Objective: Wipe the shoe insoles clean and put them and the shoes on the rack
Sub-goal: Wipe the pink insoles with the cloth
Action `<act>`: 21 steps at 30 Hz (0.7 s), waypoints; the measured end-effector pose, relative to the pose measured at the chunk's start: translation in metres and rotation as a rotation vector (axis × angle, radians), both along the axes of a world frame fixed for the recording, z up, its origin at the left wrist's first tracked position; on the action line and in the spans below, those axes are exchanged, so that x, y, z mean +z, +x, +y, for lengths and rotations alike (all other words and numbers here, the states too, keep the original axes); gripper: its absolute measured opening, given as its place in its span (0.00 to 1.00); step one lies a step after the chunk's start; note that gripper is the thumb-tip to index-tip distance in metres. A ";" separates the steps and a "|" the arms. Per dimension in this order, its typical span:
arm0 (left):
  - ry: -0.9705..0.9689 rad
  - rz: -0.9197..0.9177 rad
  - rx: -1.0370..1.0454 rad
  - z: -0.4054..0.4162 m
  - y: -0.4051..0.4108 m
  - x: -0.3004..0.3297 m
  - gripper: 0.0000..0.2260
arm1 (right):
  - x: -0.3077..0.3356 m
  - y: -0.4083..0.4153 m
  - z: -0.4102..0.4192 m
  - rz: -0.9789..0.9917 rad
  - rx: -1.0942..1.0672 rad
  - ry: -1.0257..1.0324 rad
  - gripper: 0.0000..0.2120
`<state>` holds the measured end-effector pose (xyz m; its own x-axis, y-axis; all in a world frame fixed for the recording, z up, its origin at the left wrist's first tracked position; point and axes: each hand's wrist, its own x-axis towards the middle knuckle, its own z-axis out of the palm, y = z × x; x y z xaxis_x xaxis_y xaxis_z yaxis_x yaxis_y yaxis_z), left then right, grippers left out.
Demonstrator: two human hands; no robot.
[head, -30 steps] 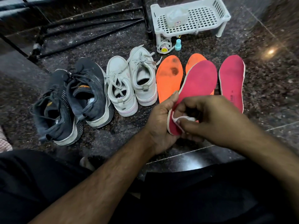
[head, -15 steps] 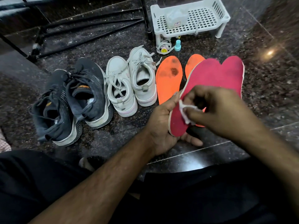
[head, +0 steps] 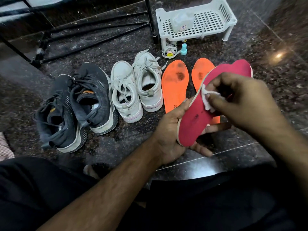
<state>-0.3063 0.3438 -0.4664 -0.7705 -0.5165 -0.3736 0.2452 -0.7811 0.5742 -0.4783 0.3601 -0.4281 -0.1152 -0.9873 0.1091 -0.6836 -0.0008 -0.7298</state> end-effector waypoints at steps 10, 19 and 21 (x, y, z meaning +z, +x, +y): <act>0.048 -0.036 0.017 -0.003 0.000 -0.002 0.22 | 0.005 0.020 0.012 -0.083 0.320 0.124 0.11; 0.074 0.026 0.101 -0.001 -0.001 0.003 0.17 | 0.002 0.029 0.015 0.051 0.382 0.115 0.09; 0.132 0.051 0.109 -0.002 0.000 0.003 0.17 | 0.004 0.040 0.022 0.040 0.551 0.157 0.09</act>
<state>-0.3066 0.3415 -0.4635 -0.7325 -0.5469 -0.4054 0.3585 -0.8162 0.4532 -0.4380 0.3818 -0.4244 0.4218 -0.9053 -0.0496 -0.6398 -0.2584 -0.7238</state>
